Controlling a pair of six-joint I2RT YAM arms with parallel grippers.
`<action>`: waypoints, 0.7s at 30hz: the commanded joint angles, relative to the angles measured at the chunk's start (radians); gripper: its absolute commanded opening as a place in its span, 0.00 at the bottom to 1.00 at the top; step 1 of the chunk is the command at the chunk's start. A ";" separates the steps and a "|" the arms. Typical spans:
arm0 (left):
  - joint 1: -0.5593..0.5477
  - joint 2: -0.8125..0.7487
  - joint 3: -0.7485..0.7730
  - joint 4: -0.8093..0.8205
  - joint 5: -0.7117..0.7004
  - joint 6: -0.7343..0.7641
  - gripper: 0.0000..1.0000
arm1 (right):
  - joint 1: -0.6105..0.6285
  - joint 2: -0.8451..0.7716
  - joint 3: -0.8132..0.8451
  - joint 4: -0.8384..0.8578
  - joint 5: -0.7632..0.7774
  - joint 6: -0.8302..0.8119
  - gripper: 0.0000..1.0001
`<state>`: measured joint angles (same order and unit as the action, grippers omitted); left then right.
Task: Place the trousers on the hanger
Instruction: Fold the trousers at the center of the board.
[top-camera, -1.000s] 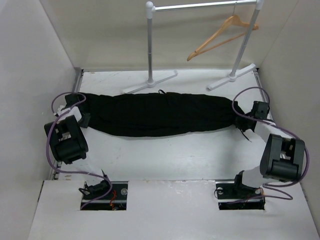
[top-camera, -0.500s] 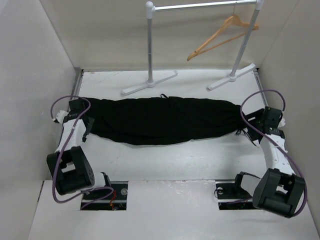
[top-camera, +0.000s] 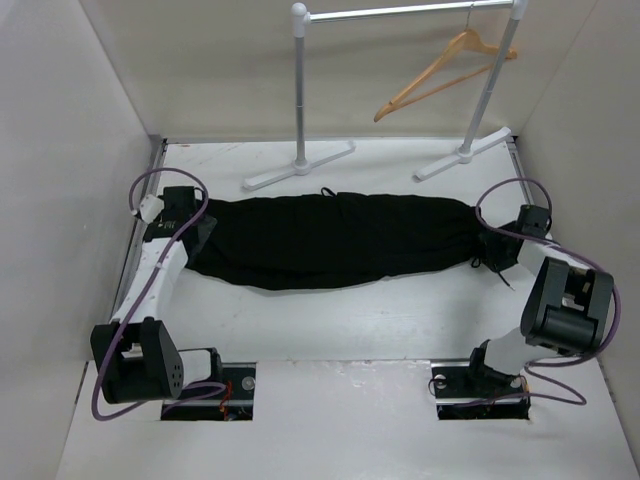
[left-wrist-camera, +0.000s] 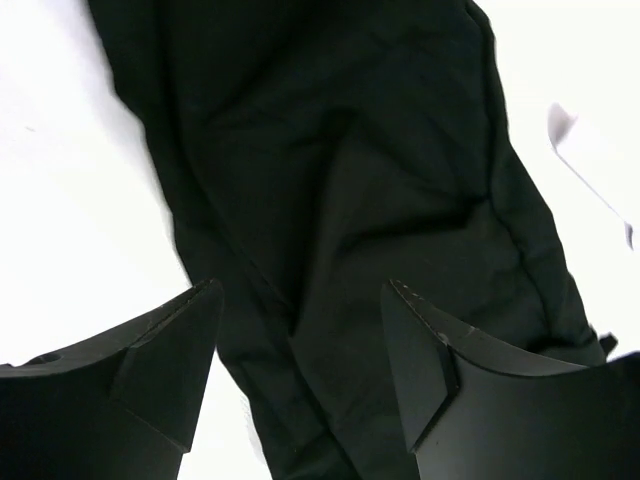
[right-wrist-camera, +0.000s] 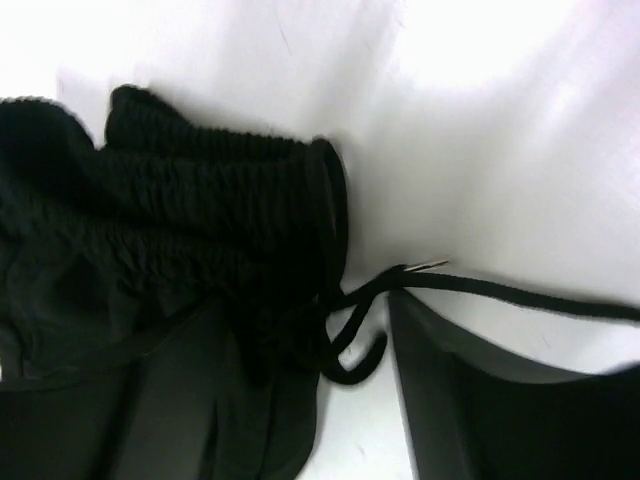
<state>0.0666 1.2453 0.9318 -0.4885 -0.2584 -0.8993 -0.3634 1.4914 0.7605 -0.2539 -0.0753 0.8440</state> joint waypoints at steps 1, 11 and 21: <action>-0.027 -0.026 0.004 0.021 0.015 -0.007 0.62 | 0.004 0.053 0.037 0.132 -0.015 0.026 0.58; -0.151 -0.041 -0.021 0.004 0.015 -0.009 0.54 | -0.006 -0.255 0.178 -0.083 0.229 0.006 0.10; -0.564 0.045 0.030 -0.018 -0.013 -0.070 0.31 | 0.121 -0.522 0.407 -0.176 0.272 -0.137 0.13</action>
<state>-0.4271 1.2690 0.9249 -0.4843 -0.2459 -0.9318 -0.2962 0.9920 1.1099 -0.4057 0.1631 0.7818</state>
